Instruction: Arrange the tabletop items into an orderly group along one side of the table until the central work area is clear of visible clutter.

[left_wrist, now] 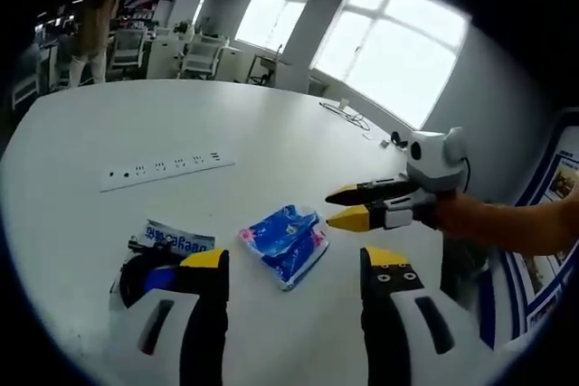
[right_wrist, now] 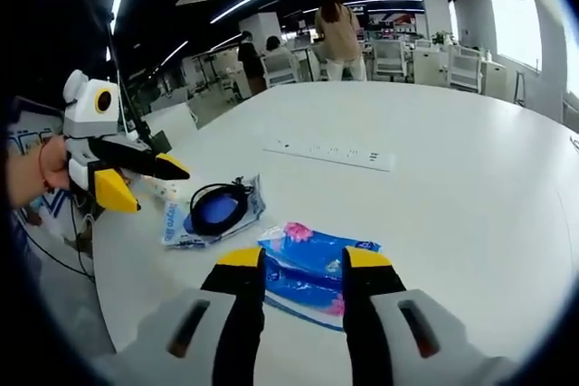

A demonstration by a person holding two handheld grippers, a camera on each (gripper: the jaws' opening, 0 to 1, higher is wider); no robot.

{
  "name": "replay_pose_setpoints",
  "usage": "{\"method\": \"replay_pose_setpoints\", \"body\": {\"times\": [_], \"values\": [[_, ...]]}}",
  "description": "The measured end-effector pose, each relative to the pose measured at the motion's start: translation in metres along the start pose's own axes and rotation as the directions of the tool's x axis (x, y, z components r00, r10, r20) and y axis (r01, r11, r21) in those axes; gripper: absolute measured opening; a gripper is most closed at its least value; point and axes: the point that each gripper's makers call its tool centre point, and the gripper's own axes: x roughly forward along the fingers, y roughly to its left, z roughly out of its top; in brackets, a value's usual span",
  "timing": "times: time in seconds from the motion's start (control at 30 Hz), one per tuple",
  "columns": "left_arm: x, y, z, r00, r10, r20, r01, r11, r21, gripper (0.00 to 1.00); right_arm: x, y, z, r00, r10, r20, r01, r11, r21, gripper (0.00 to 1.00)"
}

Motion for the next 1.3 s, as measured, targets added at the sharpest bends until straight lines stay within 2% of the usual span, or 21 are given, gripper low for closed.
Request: {"method": "replay_pose_setpoints", "body": {"times": [0.33,0.8,1.3], "values": [[-0.025,0.008,-0.001,0.999,0.022,0.031,-0.022,1.0,-0.01,0.65,0.009,0.02,0.008,1.0,0.028,0.0,-0.028,0.999,-0.016,0.34],[-0.053,0.026,-0.014,0.996,0.083,0.043,-0.081,0.996,-0.047,0.68,0.025,0.054,0.021,0.997,0.077,-0.004,-0.077,0.996,-0.04,0.36],[-0.068,0.05,-0.027,0.985,0.168,0.049,-0.162,0.981,-0.106,0.68,0.049,0.094,0.032,0.99,0.137,-0.021,-0.138,0.989,-0.059,0.35]]}}
